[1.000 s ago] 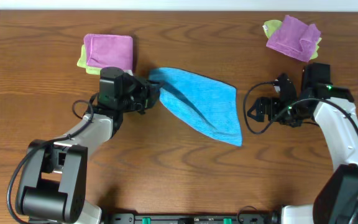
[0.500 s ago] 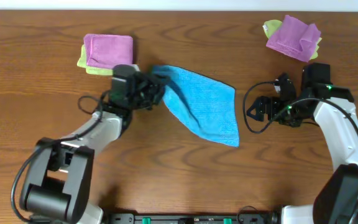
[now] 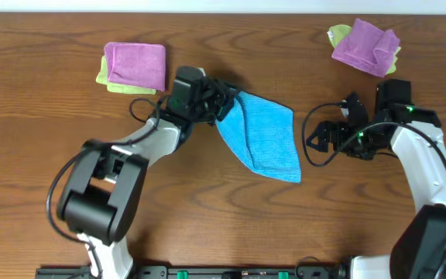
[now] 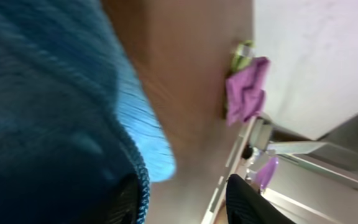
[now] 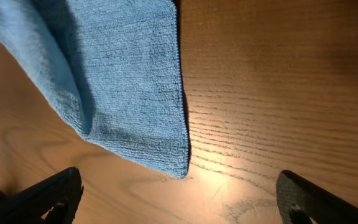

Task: Fold the cloth
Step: 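Grasp the left corner with the left gripper and lift it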

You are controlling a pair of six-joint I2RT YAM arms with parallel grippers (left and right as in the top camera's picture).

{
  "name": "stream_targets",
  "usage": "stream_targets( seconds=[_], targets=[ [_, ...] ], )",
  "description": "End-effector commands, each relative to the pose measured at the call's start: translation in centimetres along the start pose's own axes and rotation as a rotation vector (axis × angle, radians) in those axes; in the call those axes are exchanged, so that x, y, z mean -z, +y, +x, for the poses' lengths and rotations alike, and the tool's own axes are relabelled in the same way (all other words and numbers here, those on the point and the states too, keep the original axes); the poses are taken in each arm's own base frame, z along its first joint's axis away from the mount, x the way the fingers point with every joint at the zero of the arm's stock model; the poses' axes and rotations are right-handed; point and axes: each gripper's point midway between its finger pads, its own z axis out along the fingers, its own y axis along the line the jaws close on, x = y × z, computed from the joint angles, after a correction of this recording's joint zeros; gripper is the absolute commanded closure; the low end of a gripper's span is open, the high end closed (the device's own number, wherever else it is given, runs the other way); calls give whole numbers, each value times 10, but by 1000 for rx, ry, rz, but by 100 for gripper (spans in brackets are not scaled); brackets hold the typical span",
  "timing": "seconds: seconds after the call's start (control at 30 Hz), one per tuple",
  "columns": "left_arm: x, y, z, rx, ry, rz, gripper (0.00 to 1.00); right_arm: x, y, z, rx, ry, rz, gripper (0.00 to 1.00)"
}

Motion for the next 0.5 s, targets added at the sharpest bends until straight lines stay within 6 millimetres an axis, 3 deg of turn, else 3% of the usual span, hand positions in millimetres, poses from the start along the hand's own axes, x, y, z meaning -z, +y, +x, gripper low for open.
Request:
stream_targets(
  seconds=[0.0,0.2,0.23,0.33,0.47],
  targets=[
    [-5,3,-13,-32,-12,-7,53,0,6,3,-6,4,-20,1],
    [-14,14,-29,-42,-39,-27,44,0,6,3,-5,4,-20,1],
    [-16,15,-29,-50,-31,-29,40,0,6,3,-5,3,-20,1],
    [-21,19,-24,-68,5,-36,11,0,6,3,-6,4,-20,1],
    [-17,20,-17,-160,78,-23,3,0,6,3,-6,5,-20,1]
  ],
)
